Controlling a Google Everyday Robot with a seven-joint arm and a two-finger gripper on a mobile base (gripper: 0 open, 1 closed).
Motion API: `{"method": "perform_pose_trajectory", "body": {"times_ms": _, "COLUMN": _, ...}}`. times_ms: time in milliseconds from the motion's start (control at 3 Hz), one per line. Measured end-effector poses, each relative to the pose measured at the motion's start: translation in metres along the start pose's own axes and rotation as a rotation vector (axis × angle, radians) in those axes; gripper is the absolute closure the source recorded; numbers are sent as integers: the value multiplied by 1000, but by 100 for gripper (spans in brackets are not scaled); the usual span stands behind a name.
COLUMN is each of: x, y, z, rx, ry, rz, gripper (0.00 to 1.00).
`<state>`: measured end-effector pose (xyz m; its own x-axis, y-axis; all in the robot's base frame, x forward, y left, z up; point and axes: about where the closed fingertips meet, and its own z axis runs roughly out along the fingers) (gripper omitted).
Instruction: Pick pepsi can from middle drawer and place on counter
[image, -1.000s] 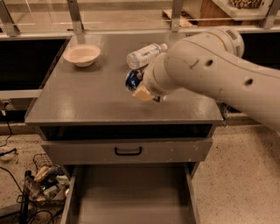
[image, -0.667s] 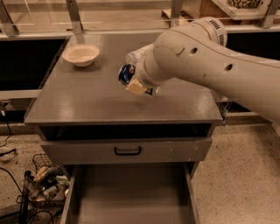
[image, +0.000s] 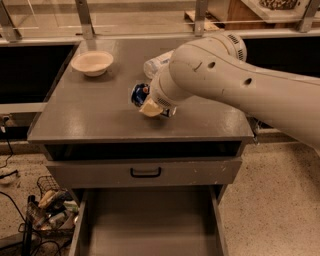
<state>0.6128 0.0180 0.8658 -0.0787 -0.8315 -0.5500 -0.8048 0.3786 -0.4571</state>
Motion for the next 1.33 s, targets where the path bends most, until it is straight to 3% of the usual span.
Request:
{"method": "perform_pose_trajectory", "body": {"times_ms": 667, "x": 4, "y": 22, "z": 31, "rx": -71, "ry": 2, "rz": -3, "gripper": 100}}
{"method": "perform_pose_trajectory", "body": {"times_ms": 1000, "x": 2, "y": 20, "z": 28, "rx": -71, "ry": 1, "rz": -3, "gripper": 98}}
{"method": "perform_pose_trajectory", "body": {"times_ms": 1333, "x": 2, "y": 20, "z": 28, "rx": -71, "ry": 1, "rz": -3, "gripper": 75}}
